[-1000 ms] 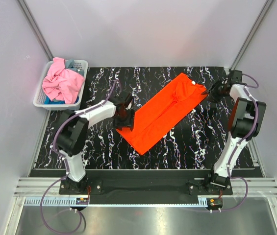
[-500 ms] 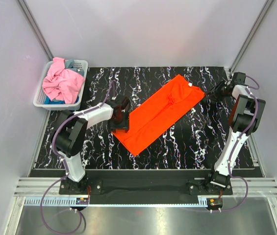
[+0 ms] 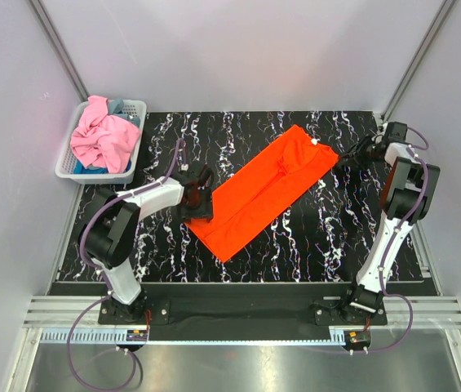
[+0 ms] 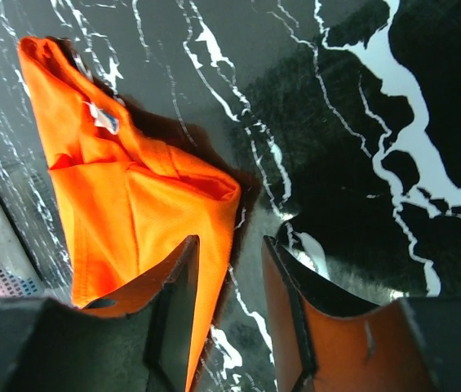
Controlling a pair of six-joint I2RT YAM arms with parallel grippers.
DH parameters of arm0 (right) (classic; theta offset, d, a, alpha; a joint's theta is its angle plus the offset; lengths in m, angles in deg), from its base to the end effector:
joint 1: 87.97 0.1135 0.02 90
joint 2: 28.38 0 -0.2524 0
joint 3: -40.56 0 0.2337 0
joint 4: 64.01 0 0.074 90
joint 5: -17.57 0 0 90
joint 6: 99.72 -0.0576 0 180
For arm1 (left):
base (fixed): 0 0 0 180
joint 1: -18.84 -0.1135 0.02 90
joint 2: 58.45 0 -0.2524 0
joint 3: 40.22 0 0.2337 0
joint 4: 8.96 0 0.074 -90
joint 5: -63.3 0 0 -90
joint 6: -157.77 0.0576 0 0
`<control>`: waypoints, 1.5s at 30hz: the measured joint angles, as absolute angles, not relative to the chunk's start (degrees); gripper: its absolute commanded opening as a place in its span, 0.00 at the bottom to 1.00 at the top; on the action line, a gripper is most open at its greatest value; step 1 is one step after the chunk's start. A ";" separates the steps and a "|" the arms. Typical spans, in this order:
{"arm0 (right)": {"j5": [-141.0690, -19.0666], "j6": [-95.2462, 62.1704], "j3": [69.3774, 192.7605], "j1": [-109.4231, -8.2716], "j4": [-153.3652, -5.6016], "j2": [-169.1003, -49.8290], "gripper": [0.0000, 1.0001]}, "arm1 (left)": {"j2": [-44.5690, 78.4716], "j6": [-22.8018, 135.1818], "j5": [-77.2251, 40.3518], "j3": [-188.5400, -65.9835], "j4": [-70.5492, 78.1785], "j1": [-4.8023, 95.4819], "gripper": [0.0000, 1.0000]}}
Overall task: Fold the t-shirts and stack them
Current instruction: Fold the tshirt
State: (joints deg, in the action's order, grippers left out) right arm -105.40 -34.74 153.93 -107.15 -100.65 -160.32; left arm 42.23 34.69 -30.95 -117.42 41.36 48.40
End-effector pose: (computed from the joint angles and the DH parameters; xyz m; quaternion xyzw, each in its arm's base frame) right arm 0.4637 -0.1281 0.1264 0.2657 0.8797 0.2850 0.2725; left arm 0.2785 -0.1531 0.1422 -0.0356 0.9887 -0.0418 0.1394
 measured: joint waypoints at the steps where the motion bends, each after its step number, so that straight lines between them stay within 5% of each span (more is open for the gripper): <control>1: -105.53 -34.50 154.22 -107.15 -100.84 -160.63 0.43 | 42.21 34.69 -30.99 -117.42 41.36 48.40 0.67; 11: -106.16 -33.25 156.51 -107.04 -101.87 -162.49 0.42 | 41.68 34.67 -30.99 -116.70 40.64 48.40 0.67; 25: -104.41 -32.66 160.23 -106.10 -104.56 -164.74 0.26 | 39.45 34.21 -30.84 -113.92 37.82 48.40 0.67; 34: -104.50 -32.84 164.82 -105.75 -105.80 -167.82 0.00 | 36.57 31.63 -29.66 -110.53 35.70 48.45 0.68; 45: -104.59 -31.83 176.23 -104.99 -109.06 -174.09 0.00 | 31.39 26.38 -25.35 -110.71 41.16 53.28 0.79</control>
State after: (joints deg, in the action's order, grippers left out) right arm -104.59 -31.83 176.23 -104.99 -109.06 -174.09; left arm 31.39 26.38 -25.35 -110.71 41.16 53.28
